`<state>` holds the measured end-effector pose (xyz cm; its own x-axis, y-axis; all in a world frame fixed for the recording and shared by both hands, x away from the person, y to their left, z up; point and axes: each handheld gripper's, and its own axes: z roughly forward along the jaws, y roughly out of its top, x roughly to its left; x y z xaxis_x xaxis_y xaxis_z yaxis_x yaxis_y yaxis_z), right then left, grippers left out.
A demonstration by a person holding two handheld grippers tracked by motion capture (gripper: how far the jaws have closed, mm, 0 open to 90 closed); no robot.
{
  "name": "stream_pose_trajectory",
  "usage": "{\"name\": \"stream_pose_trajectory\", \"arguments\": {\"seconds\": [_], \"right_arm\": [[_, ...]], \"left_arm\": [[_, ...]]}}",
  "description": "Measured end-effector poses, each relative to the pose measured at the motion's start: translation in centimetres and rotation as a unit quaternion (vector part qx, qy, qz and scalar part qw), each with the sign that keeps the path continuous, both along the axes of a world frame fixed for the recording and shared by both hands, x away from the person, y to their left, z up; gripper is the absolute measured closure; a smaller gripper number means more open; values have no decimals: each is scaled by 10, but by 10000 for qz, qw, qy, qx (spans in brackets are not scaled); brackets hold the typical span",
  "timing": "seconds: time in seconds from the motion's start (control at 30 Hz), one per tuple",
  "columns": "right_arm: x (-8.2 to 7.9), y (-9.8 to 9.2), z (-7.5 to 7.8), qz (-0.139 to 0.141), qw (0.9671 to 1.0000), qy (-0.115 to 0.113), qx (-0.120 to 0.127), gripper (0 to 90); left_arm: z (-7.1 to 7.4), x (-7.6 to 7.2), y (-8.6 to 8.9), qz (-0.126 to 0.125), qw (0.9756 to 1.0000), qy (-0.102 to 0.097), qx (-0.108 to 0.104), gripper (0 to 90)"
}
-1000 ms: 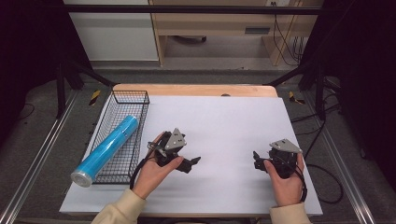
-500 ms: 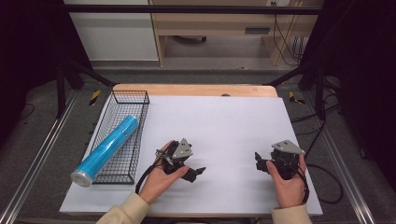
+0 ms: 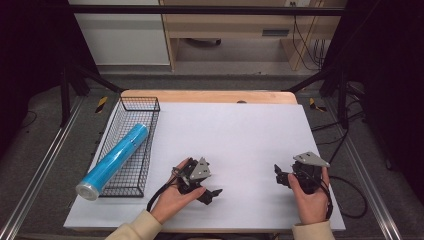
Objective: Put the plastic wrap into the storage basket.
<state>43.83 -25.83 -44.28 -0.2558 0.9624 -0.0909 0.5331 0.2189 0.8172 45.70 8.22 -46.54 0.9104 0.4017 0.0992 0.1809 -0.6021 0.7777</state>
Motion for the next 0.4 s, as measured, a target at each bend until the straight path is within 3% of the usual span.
{"name": "stream_pose_trajectory", "arguments": {"seconds": [0.27,0.4], "right_arm": [[-2,-2,-3,48,10000,-8,-77,65],[-4,-3,-5,63,9999,-108,-47,65]], "left_arm": [[1,-1,3,207,9997,143,39,38],[4,-3,12,382,9992,56,-63,38]]}}
